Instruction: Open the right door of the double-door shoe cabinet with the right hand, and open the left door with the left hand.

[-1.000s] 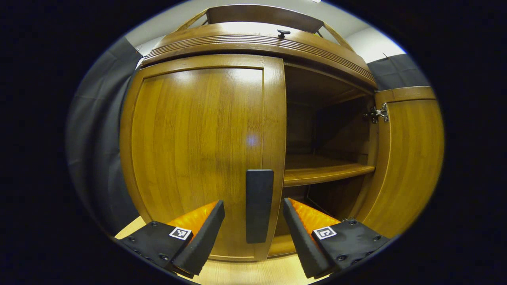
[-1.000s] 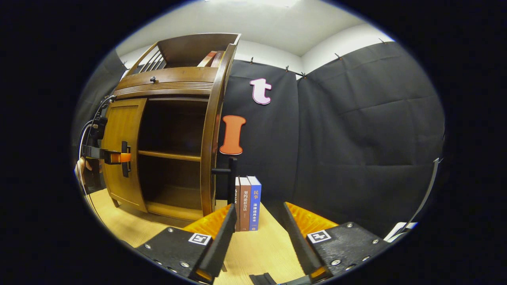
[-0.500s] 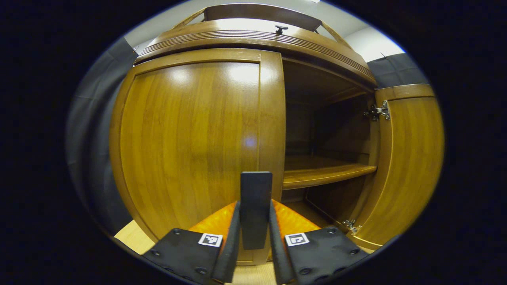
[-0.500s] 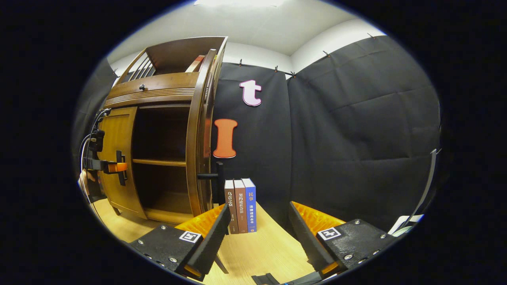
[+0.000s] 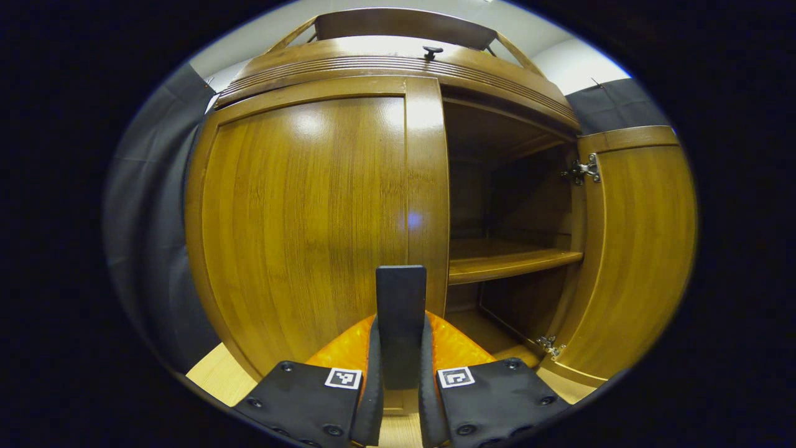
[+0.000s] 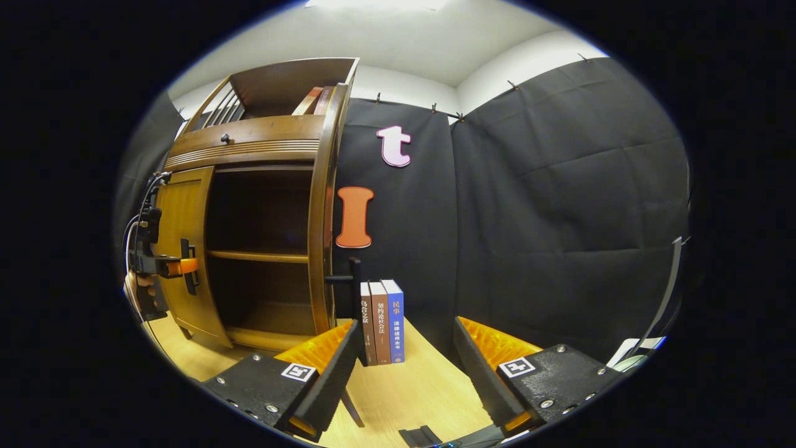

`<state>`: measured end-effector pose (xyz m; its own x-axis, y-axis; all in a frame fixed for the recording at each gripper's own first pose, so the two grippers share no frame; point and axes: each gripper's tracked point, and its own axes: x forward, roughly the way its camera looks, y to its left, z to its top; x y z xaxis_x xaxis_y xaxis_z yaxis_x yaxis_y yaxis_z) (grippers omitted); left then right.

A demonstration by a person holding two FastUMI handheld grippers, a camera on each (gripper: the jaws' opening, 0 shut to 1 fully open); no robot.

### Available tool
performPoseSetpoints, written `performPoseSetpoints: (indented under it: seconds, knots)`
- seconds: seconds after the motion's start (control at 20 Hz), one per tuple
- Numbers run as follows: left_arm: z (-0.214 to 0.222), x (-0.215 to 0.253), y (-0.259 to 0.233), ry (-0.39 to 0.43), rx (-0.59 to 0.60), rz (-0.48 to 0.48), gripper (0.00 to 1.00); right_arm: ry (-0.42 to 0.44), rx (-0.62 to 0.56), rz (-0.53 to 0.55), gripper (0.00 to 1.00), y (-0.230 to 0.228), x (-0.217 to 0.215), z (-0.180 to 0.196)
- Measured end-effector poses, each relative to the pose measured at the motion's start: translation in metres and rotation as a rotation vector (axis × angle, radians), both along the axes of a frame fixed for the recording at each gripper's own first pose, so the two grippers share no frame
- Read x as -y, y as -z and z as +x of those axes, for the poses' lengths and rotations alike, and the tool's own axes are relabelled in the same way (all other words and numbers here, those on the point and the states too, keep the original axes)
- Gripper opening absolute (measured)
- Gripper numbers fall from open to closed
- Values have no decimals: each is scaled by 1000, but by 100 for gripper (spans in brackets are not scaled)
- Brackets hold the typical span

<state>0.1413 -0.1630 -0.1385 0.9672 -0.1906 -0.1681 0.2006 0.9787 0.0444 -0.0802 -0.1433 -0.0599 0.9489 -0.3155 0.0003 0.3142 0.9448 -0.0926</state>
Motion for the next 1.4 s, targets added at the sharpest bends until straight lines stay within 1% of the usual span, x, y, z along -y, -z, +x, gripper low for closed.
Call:
performPoseSetpoints:
  seconds: [0.1,0.15,0.2,0.25,0.3,0.35,0.4,0.45,0.55,0.75,0.8,0.85,1.25,1.3,1.4]
  knots:
    - [-16,-5,-5,21,-1,-9,32,-9,0,-1,100,-1,-8,0]
    - [-24,-8,-7,30,-2,-11,29,-16,-2,0,91,-1,-12,0]
    - [-32,-11,-8,38,-6,-10,33,-22,-4,0,91,-2,-16,1]
    - [-39,-14,-9,44,-12,-10,31,-15,-6,-4,100,-2,-16,0]
    - [-46,-17,-9,50,-18,-11,32,-6,-5,-12,100,-4,-17,0]
    - [-51,-20,-11,53,-23,-13,31,-6,0,-13,100,-7,-18,-1]
    - [-55,-20,-11,58,-25,-12,32,-14,3,-2,91,-8,-23,-1]
    - [-59,-22,-12,63,-25,-10,32,-24,5,9,100,-9,-28,-1]
    - [-68,-27,-14,68,-24,-7,31,-31,7,5,100,-14,-34,-3]
    - [-86,-37,-17,78,-26,-14,32,-55,10,-18,100,-21,-49,-4]
    - [-91,-41,-18,81,-29,-16,29,-59,11,-18,100,-21,-51,-4]
    - [-95,-44,-19,82,-33,-16,31,-66,11,-17,100,-21,-54,-4]
    - [-129,-79,-28,80,-28,-9,29,-131,0,-15,100,-27,-86,6]
    - [-132,-83,-28,76,-24,-8,31,-139,-1,-17,92,-28,-89,7]
    - [-138,-92,-29,69,-24,-6,30,-156,-1,-17,92,-29,-96,9]
